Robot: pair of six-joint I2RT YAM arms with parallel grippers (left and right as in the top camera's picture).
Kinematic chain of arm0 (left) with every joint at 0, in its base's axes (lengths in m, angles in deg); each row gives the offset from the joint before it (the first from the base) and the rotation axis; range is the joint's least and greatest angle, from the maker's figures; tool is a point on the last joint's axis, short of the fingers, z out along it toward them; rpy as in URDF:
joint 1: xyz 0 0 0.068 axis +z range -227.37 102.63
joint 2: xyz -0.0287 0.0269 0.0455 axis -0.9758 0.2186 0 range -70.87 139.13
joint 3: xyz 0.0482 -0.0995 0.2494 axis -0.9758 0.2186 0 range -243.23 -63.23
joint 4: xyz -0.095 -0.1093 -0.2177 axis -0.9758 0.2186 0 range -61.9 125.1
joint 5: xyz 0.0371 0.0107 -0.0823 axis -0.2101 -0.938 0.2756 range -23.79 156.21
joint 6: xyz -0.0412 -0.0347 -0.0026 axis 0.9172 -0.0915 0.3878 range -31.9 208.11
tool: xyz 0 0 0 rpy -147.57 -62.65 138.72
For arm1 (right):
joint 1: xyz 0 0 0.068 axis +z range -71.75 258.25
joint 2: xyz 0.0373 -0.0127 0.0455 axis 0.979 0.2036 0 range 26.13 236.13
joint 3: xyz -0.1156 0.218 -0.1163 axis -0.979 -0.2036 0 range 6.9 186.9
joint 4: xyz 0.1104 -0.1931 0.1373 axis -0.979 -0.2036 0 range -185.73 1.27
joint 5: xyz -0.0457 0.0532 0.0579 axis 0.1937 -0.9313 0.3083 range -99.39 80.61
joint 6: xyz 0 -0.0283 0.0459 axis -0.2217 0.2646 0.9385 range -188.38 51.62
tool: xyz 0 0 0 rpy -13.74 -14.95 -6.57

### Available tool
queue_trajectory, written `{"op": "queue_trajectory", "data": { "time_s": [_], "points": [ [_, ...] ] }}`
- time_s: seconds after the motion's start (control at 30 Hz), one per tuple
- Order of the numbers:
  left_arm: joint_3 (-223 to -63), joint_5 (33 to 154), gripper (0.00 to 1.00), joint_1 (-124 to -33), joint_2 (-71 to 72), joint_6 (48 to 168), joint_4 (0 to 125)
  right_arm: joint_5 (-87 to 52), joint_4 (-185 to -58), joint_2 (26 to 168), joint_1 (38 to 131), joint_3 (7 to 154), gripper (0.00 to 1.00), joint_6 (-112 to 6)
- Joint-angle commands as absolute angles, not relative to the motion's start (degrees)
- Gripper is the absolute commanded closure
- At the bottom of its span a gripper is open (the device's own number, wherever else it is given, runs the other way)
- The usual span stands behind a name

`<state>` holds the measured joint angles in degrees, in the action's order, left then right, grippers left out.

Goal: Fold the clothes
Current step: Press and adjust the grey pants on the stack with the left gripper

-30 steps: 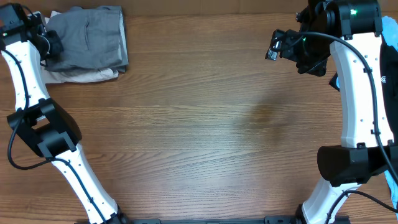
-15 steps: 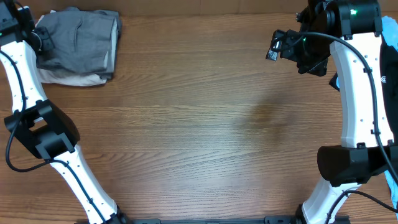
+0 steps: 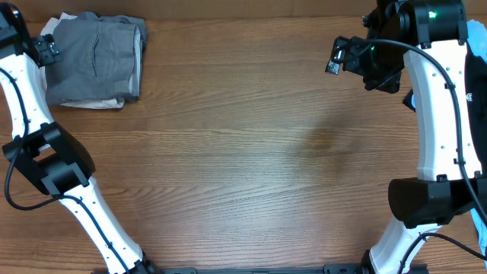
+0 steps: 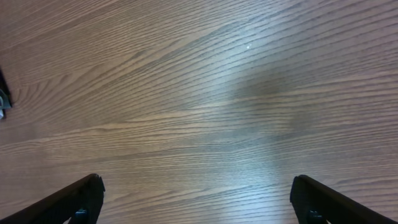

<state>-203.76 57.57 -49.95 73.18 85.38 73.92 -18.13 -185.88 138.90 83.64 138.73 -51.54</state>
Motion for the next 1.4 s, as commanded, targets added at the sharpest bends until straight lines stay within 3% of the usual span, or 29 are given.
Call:
{"op": "queue_trajectory", "data": {
  "time_s": [0.0, 0.03, 0.07, 0.1, 0.13, 0.3, 0.77, 1.0, 1.17, 1.37],
  "points": [
    [-205.5, 69.4, 0.28, -52.6, 71.6, 88.6, 74.5, -18.0, -185.8, 137.2, 83.8, 138.5, 0.00, -51.7],
    [-205.5, 72.1, 0.43, -53.3, 71.6, 89.7, 74.4, -18.0, -185.8, 137.2, 83.8, 138.5, 0.00, -51.7],
    [-205.5, 73.4, 0.71, -54.2, 71.6, 91.2, 74.1, -18.0, -185.8, 137.2, 83.8, 138.5, 0.00, -51.7],
    [-205.5, 72.8, 0.89, -55.1, 71.9, 92.2, 73.6, -18.0, -185.8, 137.2, 83.8, 138.5, 0.00, -51.7],
    [-205.5, 71.9, 0.96, -55.7, 72.0, 92.7, 72.8, -18.0, -185.8, 137.2, 83.8, 138.5, 0.00, -51.7],
    [-205.5, 61.1, 0.96, -59.2, 73.8, 92.3, 67.2, -18.0, -185.8, 137.2, 83.8, 138.5, 0.00, -51.9],
    [-206.2, 56.6, 0.91, -58.1, 83.7, 90.9, 71.2, -18.0, -185.8, 137.2, 83.8, 138.5, 0.00, -51.9],
    [-208.9, 63.7, 0.78, -59.2, 72.7, 94.2, 73.7, -18.0, -185.8, 137.2, 83.8, 138.5, 0.00, -51.9],
    [-208.9, 75.3, 0.78, -59.9, 68.6, 95.0, 73.9, -18.0, -185.8, 137.2, 83.8, 138.5, 0.00, -51.9],
    [-208.5, 75.1, 0.79, -61.7, 73.9, 95.0, 75.3, -18.0, -185.8, 137.2, 83.8, 138.5, 0.00, -51.9]
  ]
}}
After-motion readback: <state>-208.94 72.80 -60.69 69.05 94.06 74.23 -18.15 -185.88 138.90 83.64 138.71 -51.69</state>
